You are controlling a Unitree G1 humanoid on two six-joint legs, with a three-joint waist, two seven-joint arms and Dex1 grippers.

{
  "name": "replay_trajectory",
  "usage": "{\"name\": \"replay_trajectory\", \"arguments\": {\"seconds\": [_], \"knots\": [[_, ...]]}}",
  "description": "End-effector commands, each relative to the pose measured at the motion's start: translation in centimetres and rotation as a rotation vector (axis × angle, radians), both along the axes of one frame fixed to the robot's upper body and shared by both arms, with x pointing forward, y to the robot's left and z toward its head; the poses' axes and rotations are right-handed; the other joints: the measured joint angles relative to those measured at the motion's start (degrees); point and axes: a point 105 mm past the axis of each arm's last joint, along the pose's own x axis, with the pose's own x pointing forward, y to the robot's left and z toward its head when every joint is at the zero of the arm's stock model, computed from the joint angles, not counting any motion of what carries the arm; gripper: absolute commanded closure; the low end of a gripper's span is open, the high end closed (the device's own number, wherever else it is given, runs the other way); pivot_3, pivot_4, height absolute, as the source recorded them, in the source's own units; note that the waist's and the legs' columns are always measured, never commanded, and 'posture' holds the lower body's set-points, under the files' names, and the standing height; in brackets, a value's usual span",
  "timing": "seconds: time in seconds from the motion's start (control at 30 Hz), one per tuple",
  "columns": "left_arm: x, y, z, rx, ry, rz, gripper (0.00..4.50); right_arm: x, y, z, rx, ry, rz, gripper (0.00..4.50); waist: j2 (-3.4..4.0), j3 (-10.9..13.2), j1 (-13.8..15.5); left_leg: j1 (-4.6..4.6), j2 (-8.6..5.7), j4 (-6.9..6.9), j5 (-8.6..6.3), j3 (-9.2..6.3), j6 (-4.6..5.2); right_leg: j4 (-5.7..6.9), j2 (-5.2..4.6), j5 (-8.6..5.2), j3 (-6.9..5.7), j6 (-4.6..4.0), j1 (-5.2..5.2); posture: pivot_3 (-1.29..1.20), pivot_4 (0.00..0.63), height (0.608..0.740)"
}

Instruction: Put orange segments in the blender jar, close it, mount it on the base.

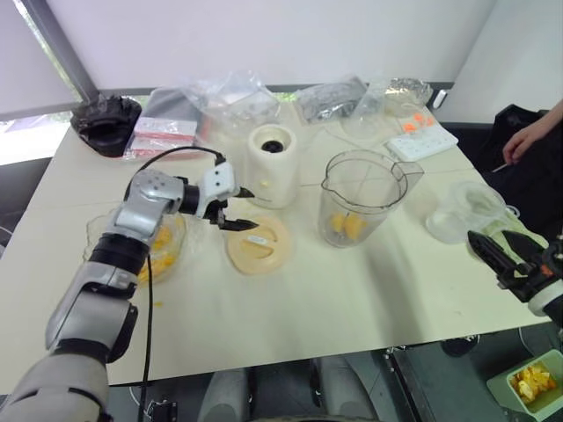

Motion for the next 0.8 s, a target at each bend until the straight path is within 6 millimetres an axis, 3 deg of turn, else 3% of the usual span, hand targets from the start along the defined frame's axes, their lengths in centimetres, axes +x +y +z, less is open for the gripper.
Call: {"name": "replay_trajectory", "arguments": {"seconds": [0.03, 0.2, 0.73, 0.8], "knots": [[0.4, 0.1, -0.7, 0.082, -0.053, -0.054, 0.85, -0.1, 1.1, 1.5, -0.03, -0.061, 0.01, 1.07, -0.03, 0.0, 0.05, -0.07, 0.0, 0.01, 0.0, -0.01, 0.0, -0.01, 0.0, 0.0, 0.0, 0.0, -0.05, 0.0, 0.15, 0.74], [0.5, -0.2, -2.6, 0.159, -0.056, -0.098, 0.85, -0.2, 2.2, 1.5, -0.028, -0.067, 0.015, 1.07, -0.14, 0.06, 0.07, -0.21, 0.0, 0.01, 0.0, -0.03, 0.01, -0.01, 0.0, 0.01, -0.01, 0.02, -0.17, 0.0, 0.15, 0.74], [0.9, -2.9, -4.8, 0.173, 0.017, -0.068, 0.85, -0.1, 2.1, 1.8, -0.044, -0.073, -0.011, 1.07, -0.21, 0.03, 0.04, -0.18, 0.0, 0.06, 0.0, -0.04, 0.01, 0.06, 0.01, 0.03, -0.01, 0.05, -0.13, 0.0, 0.15, 0.74], [0.8, -3.0, -5.4, 0.193, 0.054, -0.059, 1.39, 0.0, 2.1, 1.8, -0.044, -0.073, -0.006, 1.07, -0.22, 0.01, 0.07, -0.16, 0.0, 0.06, 0.0, -0.04, 0.01, 0.06, 0.02, 0.03, -0.01, 0.05, -0.11, 0.0, 0.15, 0.74]]}}
